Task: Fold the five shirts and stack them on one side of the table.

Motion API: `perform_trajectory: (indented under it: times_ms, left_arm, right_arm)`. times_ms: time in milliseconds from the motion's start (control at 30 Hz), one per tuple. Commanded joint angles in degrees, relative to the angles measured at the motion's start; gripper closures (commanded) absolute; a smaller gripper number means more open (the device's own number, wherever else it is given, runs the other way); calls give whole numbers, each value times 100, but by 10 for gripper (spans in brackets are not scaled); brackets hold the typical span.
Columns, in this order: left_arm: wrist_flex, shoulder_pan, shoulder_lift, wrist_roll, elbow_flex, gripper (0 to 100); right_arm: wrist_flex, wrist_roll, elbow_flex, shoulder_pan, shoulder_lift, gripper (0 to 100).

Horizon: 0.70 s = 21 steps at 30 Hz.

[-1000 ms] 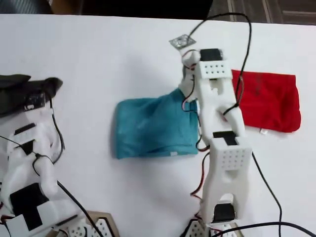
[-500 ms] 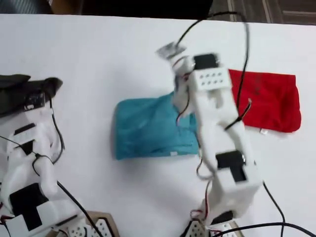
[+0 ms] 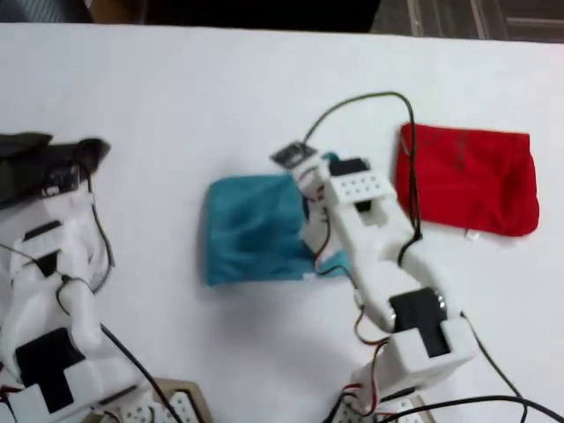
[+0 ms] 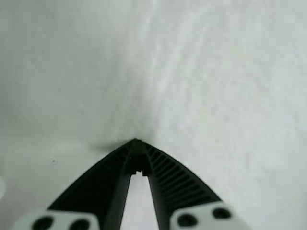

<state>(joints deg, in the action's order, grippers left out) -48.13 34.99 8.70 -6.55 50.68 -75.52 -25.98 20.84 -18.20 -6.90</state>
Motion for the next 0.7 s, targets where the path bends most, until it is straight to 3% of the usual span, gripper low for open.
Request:
perform_trajectory:
  times_ms: [0, 67, 133, 300, 667]
  left_arm:
    - [149, 53, 202, 26, 13, 973]
    - [149, 53, 202, 26, 13, 973]
    - [149, 53, 202, 26, 13, 973]
    - [149, 53, 202, 26, 13, 973]
    - [149, 53, 202, 26, 13, 973]
  right_arm:
    - [84, 44, 35, -31, 365, 841]
    - [145, 44, 123, -31, 374, 883]
    - [251, 44, 211, -22, 374, 986]
    - [277, 35, 229, 242, 505, 976]
    - [-936, -185, 123, 453, 1675, 978]
